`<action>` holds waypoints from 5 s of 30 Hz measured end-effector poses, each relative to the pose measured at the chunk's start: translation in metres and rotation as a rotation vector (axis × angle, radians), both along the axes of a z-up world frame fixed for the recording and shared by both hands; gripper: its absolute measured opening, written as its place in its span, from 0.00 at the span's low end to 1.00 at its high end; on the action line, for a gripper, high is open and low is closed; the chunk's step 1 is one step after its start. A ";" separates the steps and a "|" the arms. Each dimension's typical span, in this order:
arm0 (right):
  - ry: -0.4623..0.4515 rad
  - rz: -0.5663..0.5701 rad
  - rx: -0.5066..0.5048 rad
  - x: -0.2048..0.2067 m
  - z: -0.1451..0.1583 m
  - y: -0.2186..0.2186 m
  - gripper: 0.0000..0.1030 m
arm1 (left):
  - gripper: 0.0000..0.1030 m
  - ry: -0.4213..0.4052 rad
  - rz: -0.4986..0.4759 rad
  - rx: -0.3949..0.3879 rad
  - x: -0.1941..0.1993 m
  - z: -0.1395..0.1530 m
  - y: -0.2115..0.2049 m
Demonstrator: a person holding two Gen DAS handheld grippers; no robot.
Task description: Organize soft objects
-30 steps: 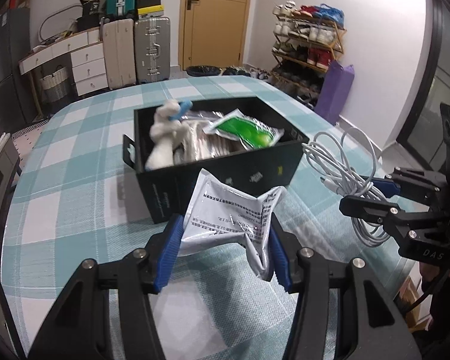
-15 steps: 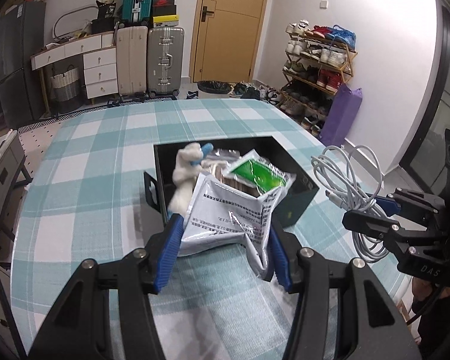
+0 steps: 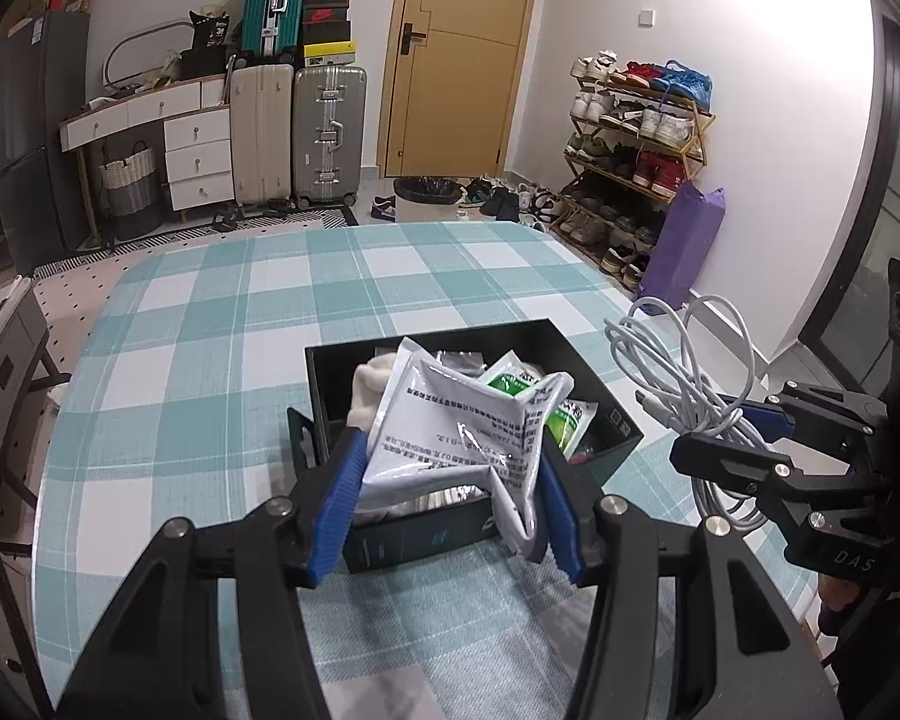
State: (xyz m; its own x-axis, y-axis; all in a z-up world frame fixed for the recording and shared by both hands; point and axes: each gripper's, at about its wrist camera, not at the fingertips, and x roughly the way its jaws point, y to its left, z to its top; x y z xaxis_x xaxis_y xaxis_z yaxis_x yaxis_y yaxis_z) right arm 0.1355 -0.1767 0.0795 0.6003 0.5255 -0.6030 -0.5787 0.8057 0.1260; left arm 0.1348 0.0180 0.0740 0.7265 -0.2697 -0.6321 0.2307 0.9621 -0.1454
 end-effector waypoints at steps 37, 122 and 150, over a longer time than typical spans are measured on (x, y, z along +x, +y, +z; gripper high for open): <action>0.043 0.060 -0.066 0.071 -0.017 0.034 0.30 | 0.52 0.082 -0.031 0.086 0.050 -0.033 -0.016; -0.213 -0.040 0.088 -0.006 -0.027 0.004 0.99 | 1.00 -0.211 0.187 0.069 -0.023 -0.051 0.026; -0.261 -0.060 0.084 -0.015 -0.036 0.002 1.00 | 1.00 -0.213 0.201 0.072 -0.023 -0.052 0.027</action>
